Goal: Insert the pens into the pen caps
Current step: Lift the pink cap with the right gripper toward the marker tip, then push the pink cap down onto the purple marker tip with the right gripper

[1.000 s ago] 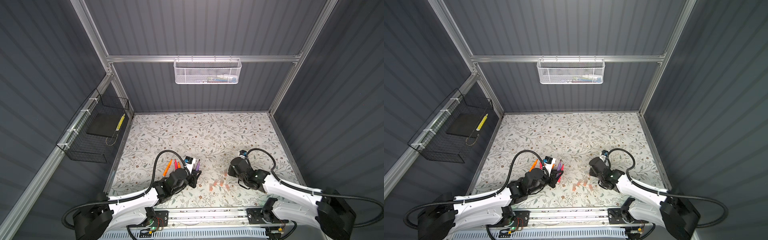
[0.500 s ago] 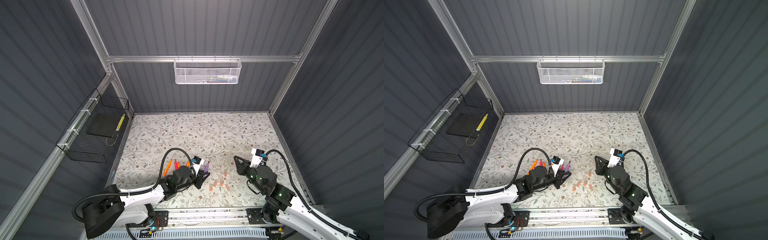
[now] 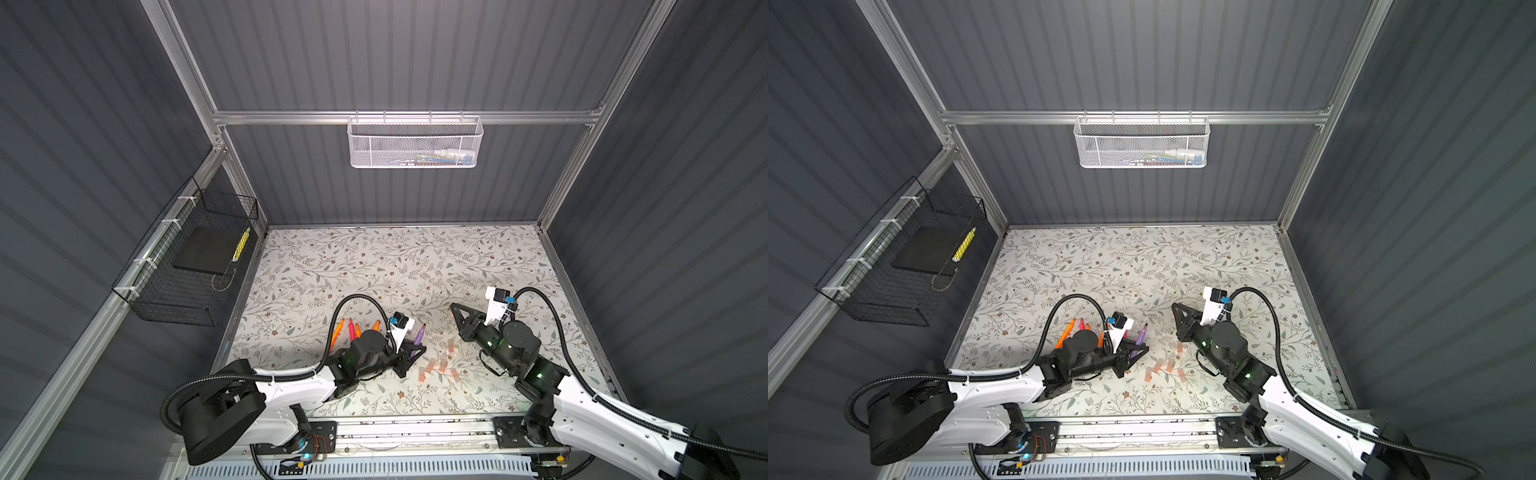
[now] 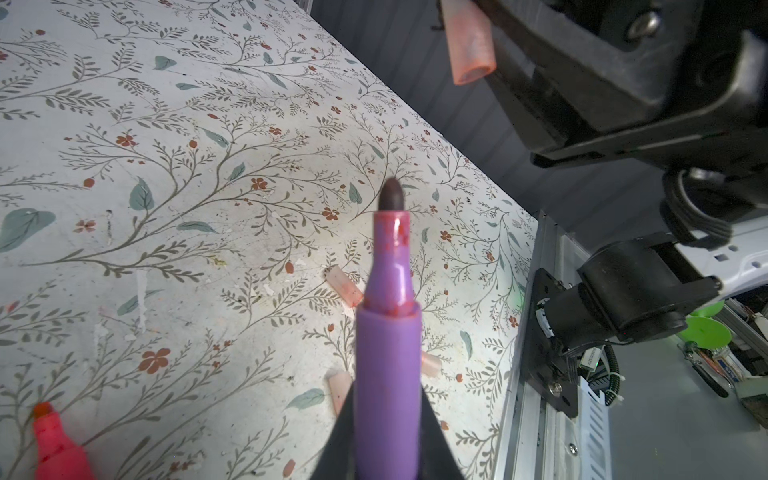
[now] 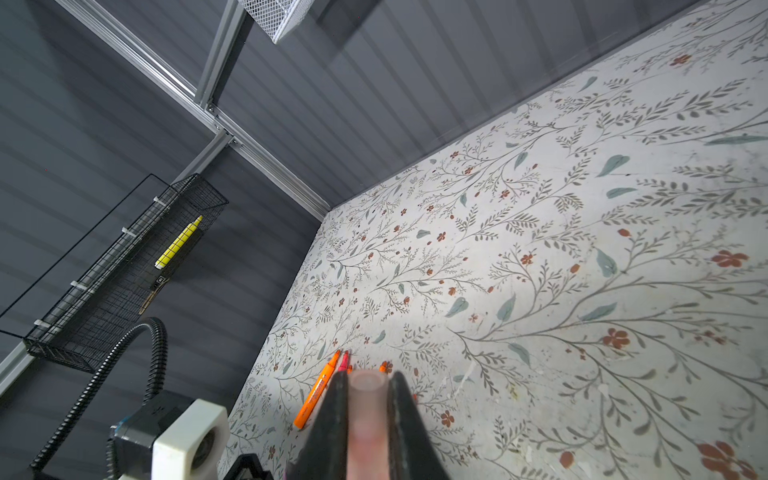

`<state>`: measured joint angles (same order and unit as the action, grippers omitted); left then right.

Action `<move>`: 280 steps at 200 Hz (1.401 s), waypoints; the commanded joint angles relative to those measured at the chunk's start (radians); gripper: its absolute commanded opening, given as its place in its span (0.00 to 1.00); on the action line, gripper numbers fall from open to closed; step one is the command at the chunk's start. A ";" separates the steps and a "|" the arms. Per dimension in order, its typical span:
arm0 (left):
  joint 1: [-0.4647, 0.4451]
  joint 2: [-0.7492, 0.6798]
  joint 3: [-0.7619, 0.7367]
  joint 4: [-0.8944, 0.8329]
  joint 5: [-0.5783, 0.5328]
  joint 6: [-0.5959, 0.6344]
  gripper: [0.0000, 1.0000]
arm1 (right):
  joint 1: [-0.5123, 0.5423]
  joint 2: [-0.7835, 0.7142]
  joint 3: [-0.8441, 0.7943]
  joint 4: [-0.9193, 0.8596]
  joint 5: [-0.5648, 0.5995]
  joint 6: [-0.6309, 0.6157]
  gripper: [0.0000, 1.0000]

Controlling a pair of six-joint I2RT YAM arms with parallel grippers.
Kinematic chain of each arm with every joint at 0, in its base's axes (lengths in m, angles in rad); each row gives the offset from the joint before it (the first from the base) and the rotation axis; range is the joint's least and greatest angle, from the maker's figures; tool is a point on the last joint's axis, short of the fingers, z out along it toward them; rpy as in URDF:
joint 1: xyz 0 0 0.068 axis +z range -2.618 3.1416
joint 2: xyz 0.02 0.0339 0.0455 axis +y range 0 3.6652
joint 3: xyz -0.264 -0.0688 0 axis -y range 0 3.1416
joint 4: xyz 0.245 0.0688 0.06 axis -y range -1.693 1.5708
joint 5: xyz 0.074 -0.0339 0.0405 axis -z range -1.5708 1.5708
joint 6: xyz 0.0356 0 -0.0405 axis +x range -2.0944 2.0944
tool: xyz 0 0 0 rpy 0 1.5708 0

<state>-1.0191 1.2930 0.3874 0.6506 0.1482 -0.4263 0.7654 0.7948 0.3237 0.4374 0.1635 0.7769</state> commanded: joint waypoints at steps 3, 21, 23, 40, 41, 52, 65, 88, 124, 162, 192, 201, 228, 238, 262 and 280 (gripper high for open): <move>0.002 0.018 0.034 0.041 0.026 0.008 0.00 | -0.003 0.041 0.031 0.100 -0.043 0.009 0.00; 0.001 0.025 0.045 0.034 0.025 0.006 0.00 | -0.001 0.067 0.038 0.112 -0.058 0.026 0.00; 0.002 0.026 0.045 0.032 0.025 0.004 0.00 | -0.001 0.070 0.038 0.115 -0.059 0.029 0.00; 0.002 0.033 0.045 0.040 0.034 -0.004 0.00 | 0.004 0.093 0.031 0.146 -0.070 0.043 0.00; 0.002 0.034 0.044 0.041 0.035 -0.004 0.00 | 0.004 0.095 0.030 0.148 -0.070 0.044 0.00; 0.002 0.037 0.044 0.042 0.034 -0.005 0.00 | 0.011 0.112 0.024 0.171 -0.070 0.048 0.00; 0.002 0.041 0.043 0.041 0.026 -0.005 0.00 | 0.016 0.136 0.020 0.197 -0.071 0.057 0.00; 0.001 0.052 0.054 0.040 0.034 -0.005 0.00 | 0.025 0.184 0.028 0.245 -0.084 0.068 0.00; 0.002 0.060 0.052 0.049 0.037 -0.012 0.00 | 0.041 0.250 0.040 0.305 -0.099 0.093 0.00; 0.002 0.046 0.043 0.042 0.022 -0.016 0.00 | 0.061 0.303 0.017 0.391 -0.100 0.124 0.00; 0.002 0.043 0.041 0.038 0.012 -0.016 0.00 | 0.073 0.318 0.014 0.414 -0.102 0.134 0.00; 0.002 0.040 0.038 0.038 0.004 -0.017 0.00 | 0.077 0.319 0.011 0.418 -0.098 0.136 0.00; 0.003 0.023 0.025 0.038 -0.020 -0.022 0.00 | 0.086 0.318 -0.001 0.430 -0.085 0.138 0.00; 0.001 0.016 0.021 0.037 -0.028 -0.023 0.00 | 0.089 0.319 -0.008 0.435 -0.083 0.140 0.00; 0.002 -0.001 0.016 0.032 -0.038 -0.023 0.00 | 0.095 0.318 -0.023 0.442 -0.066 0.142 0.00; 0.003 -0.008 0.012 0.028 -0.045 -0.023 0.00 | 0.098 0.340 -0.028 0.447 -0.064 0.144 0.00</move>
<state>-1.0191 1.3109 0.4129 0.6735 0.1268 -0.4416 0.8562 1.1141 0.3122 0.8501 0.0803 0.9169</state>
